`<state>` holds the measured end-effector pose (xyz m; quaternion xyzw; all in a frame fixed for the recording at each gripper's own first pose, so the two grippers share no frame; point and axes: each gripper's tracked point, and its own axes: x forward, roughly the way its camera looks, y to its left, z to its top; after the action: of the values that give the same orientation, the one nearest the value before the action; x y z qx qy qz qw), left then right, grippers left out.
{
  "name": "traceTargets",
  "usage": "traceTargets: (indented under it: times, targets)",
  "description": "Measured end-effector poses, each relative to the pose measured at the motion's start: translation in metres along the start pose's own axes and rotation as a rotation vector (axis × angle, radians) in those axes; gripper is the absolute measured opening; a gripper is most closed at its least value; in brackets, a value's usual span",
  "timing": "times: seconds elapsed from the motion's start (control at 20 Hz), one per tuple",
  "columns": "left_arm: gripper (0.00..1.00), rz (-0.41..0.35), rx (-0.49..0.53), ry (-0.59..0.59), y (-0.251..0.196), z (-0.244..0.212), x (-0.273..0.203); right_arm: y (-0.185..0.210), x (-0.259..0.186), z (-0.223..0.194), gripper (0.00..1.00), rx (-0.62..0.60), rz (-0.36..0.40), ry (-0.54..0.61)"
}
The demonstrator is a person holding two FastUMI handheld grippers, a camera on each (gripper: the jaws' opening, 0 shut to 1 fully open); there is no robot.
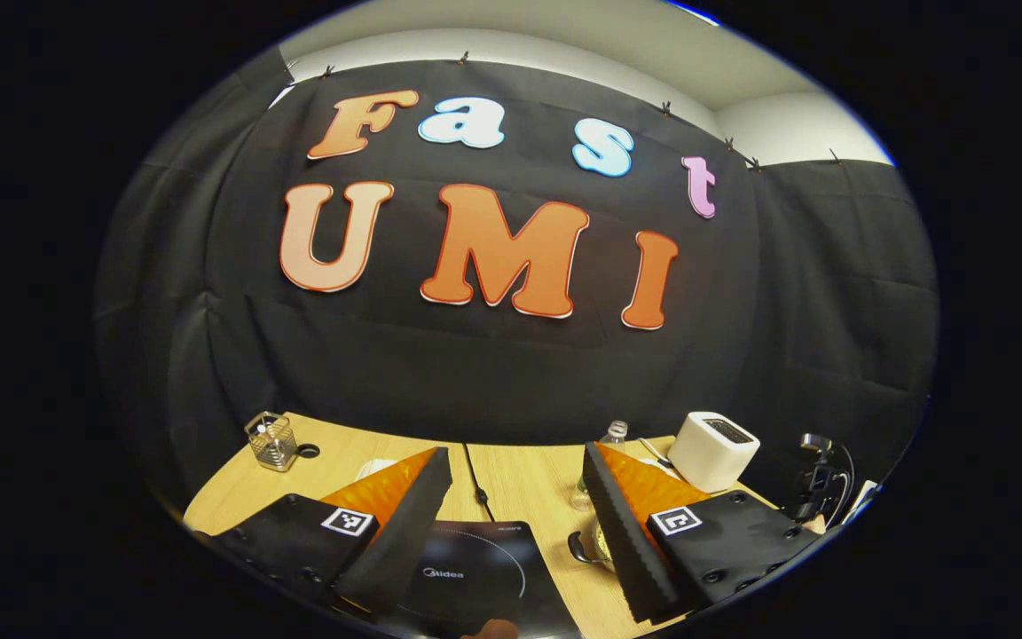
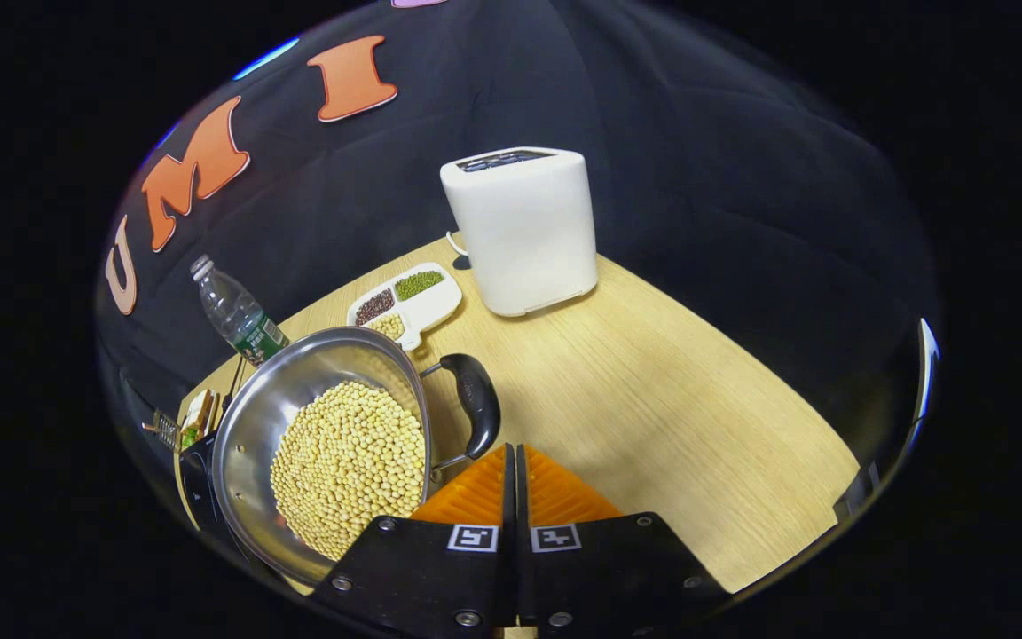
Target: First push the handle of the pot to place it horizontally, then grasp the pot with both hands and set it on the induction cooktop.
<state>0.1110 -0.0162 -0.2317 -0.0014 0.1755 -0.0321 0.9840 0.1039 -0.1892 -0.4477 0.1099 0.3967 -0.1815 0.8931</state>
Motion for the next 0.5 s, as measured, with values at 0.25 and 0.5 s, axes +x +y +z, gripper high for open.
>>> traceTargets:
  times: [0.25, 0.5]
  targets:
    - [0.98, -0.053, -0.051, 0.077, -0.022, -0.053, 0.022, -0.007, -0.03, 0.018, 0.0, 0.019, 0.019, -0.075]
    - [0.99, -0.037, -0.01, 0.12, -0.037, -0.106, 0.046, 0.0, -0.045, 0.042, 0.39, -0.006, 0.046, -0.169]
